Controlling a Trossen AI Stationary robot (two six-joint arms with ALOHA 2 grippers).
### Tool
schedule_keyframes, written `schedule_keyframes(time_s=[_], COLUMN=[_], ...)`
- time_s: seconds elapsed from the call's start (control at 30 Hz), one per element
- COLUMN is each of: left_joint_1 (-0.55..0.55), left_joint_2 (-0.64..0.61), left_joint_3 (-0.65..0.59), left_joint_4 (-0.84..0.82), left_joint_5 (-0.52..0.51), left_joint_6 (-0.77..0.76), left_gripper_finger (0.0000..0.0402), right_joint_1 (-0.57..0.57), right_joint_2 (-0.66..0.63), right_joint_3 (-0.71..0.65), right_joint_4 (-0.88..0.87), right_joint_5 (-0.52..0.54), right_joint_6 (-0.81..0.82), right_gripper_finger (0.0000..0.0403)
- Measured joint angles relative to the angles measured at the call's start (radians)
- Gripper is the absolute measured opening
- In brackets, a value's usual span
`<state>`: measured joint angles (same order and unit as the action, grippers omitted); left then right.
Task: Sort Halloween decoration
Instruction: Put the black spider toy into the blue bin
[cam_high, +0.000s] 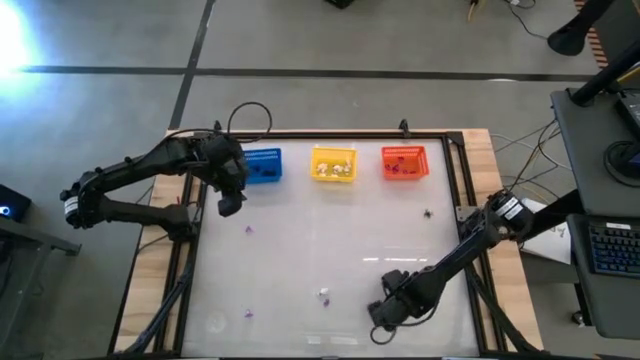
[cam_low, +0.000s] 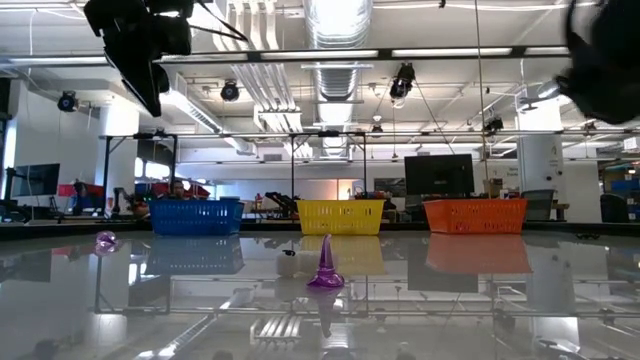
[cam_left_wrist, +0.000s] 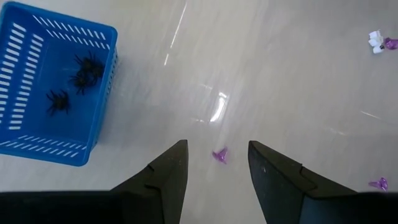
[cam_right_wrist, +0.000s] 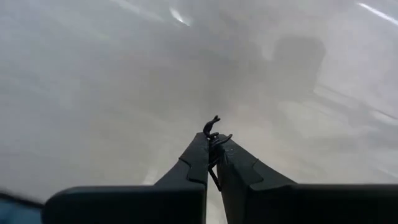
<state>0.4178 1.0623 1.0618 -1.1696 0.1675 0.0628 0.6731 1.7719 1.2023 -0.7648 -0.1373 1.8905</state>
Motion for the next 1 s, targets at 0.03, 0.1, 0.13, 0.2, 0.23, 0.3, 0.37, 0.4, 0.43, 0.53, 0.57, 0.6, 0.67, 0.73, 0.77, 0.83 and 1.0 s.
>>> schedule_keyframes(time_s=[0.03,0.1,0.13,0.2,0.23,0.3,0.37,0.4,0.43,0.53,0.57,0.6,0.67,0.73,0.77,0.83,1.0], left_joint_1=[0.0,0.0,0.0,0.0,0.0,0.0,0.0,0.0,0.0,0.0,0.0,0.0,0.0,0.0,0.0,0.0,0.0], left_joint_2=[-0.004,-0.01,-0.012,-0.016,-0.018,-0.02,-0.025,-0.027,-0.029,-0.036,-0.039,-0.041,-0.048,-0.055,-0.058,-0.063,-0.067], left_joint_3=[0.0,0.0,0.0,0.0,0.0,0.0,0.0,0.0,0.0,0.0,0.0,0.0,0.0,0.0,0.0,0.0,0.0], left_joint_4=[0.002,0.013,0.018,0.019,0.021,0.022,0.028,0.03,0.033,0.037,0.037,0.038,0.038,0.038,0.041,0.051,0.089], left_joint_5=[0.0,0.0,0.0,-0.001,-0.001,-0.001,-0.001,-0.002,-0.002,-0.002,-0.003,-0.008,-0.031,-0.059,-0.075,-0.102,-0.109], left_joint_6=[0.0,0.001,0.003,0.008,0.011,0.022,0.036,0.038,0.037,0.034,0.034,0.034,0.034,0.034,0.034,0.034,0.038], left_gripper_finger=[0.015,0.015,0.015,0.015,0.015,0.015,0.015,0.015,0.015,0.015,0.015,0.015,0.015,0.015,0.015,0.015,0.015], right_joint_1=[-0.014,-0.044,-0.063,-0.104,-0.126,-0.172,-0.217,-0.238,-0.261,-0.326,-0.348,-0.369,-0.411,-0.454,-0.477,-0.528,-0.651], right_joint_2=[-0.008,-0.016,-0.016,-0.018,-0.019,-0.02,-0.02,-0.02,-0.02,-0.02,-0.02,-0.019,-0.017,-0.016,-0.016,-0.016,-0.016], right_joint_3=[0.007,0.017,0.023,0.033,0.04,0.055,0.064,0.069,0.075,0.1,0.106,0.112,0.121,0.125,0.126,0.128,0.128], right_joint_4=[0.004,-0.001,0.001,0.007,0.006,0.016,0.013,0.015,0.02,0.024,0.033,0.047,0.081,0.122,0.143,0.192,0.328], right_joint_5=[0.025,0.071,0.088,0.129,0.141,0.152,0.159,0.169,0.177,0.195,0.198,0.198,0.198,0.197,0.197,0.198,0.19], right_joint_6=[0.003,-0.005,-0.023,-0.077,-0.112,-0.183,-0.256,-0.288,-0.321,-0.427,-0.465,-0.498,-0.566,-0.633,-0.666,-0.724,-0.851], right_gripper_finger=[0.001,0.001,0.001,0.001,0.001,0.001,0.0009,0.0009,0.0009,0.0009,0.0009,0.0009,0.0009,0.0009,0.0009,0.0009,0.0009])
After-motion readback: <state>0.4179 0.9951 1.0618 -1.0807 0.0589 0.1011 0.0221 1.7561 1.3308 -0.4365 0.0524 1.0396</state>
